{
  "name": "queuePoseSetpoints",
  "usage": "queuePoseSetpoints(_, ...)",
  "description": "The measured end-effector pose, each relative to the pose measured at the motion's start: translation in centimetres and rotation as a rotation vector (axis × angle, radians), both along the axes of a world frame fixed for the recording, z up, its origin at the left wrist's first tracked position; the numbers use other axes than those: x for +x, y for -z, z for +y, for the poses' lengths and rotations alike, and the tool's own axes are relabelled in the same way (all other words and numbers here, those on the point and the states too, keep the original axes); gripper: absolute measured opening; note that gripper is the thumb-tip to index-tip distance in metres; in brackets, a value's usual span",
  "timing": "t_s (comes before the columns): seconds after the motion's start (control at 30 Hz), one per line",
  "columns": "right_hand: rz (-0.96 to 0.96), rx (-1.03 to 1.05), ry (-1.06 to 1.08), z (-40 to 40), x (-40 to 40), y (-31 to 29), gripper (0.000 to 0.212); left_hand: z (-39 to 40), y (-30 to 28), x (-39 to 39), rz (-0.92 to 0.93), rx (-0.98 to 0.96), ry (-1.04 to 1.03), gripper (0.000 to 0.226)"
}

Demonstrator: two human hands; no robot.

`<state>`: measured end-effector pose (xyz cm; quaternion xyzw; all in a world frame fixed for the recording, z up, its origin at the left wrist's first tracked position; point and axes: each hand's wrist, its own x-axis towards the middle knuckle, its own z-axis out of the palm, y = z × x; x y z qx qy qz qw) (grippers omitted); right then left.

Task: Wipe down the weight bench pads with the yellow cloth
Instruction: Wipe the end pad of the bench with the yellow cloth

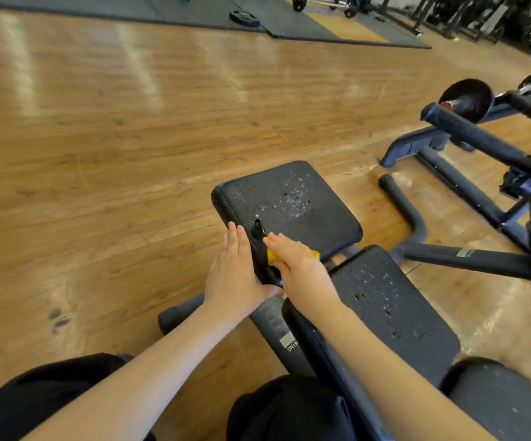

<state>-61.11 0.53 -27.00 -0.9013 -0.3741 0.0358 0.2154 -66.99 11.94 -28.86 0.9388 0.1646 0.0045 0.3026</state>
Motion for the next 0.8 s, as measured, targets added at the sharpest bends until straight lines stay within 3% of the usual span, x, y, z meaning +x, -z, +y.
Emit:
queuePoseSetpoints(0.23,-0.024,-0.057,-0.098,-0.3,2.1,0.3,0.059,0.1,0.1,0.1,0.001,0.008,-0.007,0.126)
queuePoseSetpoints(0.43,0.048,0.009,0.395,-3.8,9.9,-1.2,0.042,0.2,0.2,0.0,0.021,0.046,0.015,0.128)
queuePoseSetpoints(0.67,0.101,0.044,0.584,-2.2,12.1,-1.3,0.04,0.3,0.2,0.1,0.024,0.058,0.013,0.13)
queuePoseSetpoints(0.8,-0.012,0.043,0.358,0.5,7.9,-0.4,0.04,0.2,0.2,0.2,0.026,0.044,0.002,0.132)
